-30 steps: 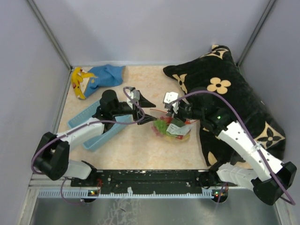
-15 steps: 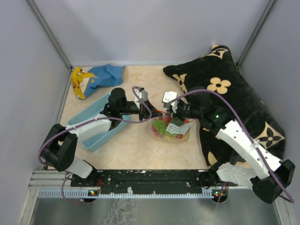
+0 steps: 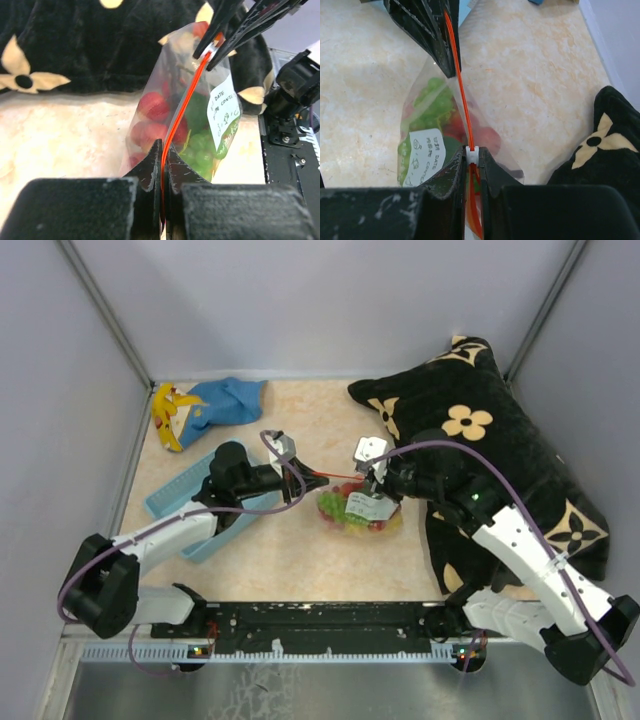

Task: Place the food in the zip-top bag and seal the zipper
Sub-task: Zip the zipper food storage bag at the center of the board, then place the zipper food storage bag at the center of the board, then reset both arms

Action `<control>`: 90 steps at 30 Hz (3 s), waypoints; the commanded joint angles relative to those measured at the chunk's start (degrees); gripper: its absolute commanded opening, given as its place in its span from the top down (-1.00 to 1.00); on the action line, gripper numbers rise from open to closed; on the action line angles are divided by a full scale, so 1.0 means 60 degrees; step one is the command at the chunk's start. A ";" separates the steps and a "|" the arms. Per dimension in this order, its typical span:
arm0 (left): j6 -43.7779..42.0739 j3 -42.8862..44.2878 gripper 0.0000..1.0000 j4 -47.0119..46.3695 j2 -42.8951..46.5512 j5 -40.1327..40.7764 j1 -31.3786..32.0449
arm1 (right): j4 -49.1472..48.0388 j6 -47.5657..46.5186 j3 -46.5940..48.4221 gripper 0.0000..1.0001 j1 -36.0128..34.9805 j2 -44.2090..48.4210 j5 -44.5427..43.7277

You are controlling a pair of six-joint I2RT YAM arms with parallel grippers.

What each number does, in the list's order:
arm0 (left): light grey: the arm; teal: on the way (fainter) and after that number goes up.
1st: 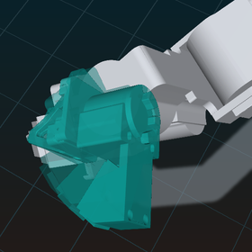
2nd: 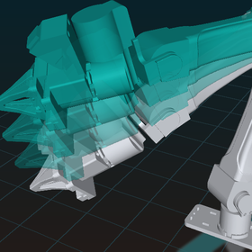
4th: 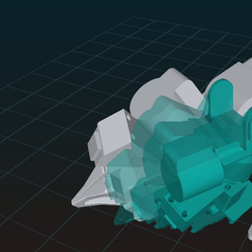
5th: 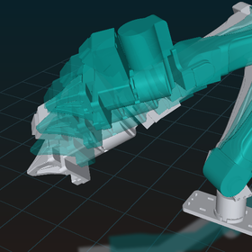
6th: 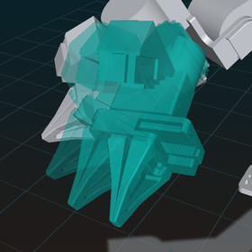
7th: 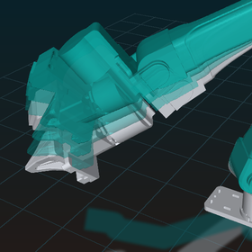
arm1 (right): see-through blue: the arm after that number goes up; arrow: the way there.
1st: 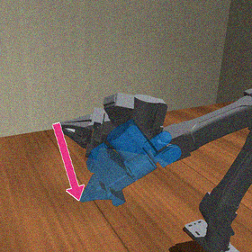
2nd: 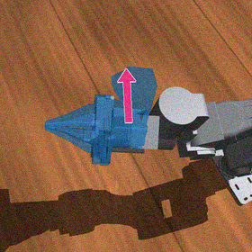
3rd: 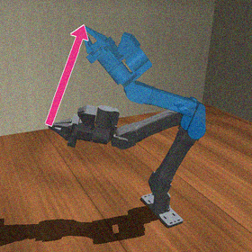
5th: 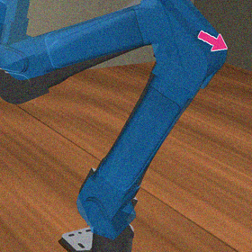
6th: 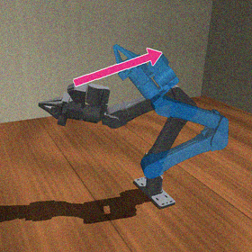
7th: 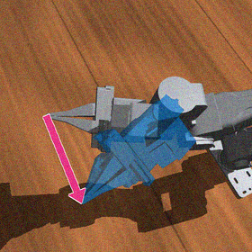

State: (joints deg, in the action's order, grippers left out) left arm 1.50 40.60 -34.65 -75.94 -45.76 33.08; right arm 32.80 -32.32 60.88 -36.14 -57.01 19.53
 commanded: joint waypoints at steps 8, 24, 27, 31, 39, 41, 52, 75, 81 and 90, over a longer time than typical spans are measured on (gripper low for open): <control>-0.0598 -0.0483 1.00 0.1854 0.1228 0.3380 -0.0415 | 0.0362 0.0119 0.0649 1.00 0.0103 0.0432 -0.1380; -0.0906 -0.0445 1.00 0.2795 0.1499 0.5089 -0.0835 | 0.1345 0.0246 0.0812 1.00 0.0105 0.0439 -0.3052; -0.0866 -0.0431 1.00 0.2841 0.1451 0.5106 -0.0952 | 0.1597 0.0352 0.0812 1.00 0.0098 0.0471 -0.3392; -0.0766 -0.0413 1.00 0.2756 0.1462 0.4988 -0.1022 | 0.1572 0.0695 0.0741 1.00 0.0105 0.0544 -0.3692; -0.0412 -0.0253 1.00 0.2277 0.1271 0.4529 -0.1023 | 0.0205 0.1976 0.0217 1.00 0.0105 0.0537 -0.3483; -0.0271 -0.0143 1.00 0.2158 0.1114 0.4342 -0.1030 | -0.0332 0.2219 -0.0021 1.00 0.0105 0.0537 -0.3136; 0.1081 0.0765 -0.01 0.1675 -0.0151 0.4719 -0.1144 | -0.3633 0.3787 -0.1270 -0.06 0.0119 0.0338 -0.5178; 0.3448 0.0733 -1.00 0.7009 0.6458 0.7875 -0.1904 | -0.2118 0.6627 -0.2097 -0.54 0.0332 0.4476 -0.8541; 0.2508 0.1359 -1.00 0.8742 0.9032 0.9530 -0.1899 | -0.1383 0.6471 -0.2224 -0.54 0.0340 0.6413 -0.9221; 0.1363 -0.0872 -1.00 0.7634 1.2586 1.1150 -0.1903 | -0.1388 0.6265 -0.3475 -0.54 0.0340 0.8737 -0.9490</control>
State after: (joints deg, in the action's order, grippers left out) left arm 13.58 41.25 12.01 -4.14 16.62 21.98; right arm 25.02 5.56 43.33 -34.48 -7.75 -35.70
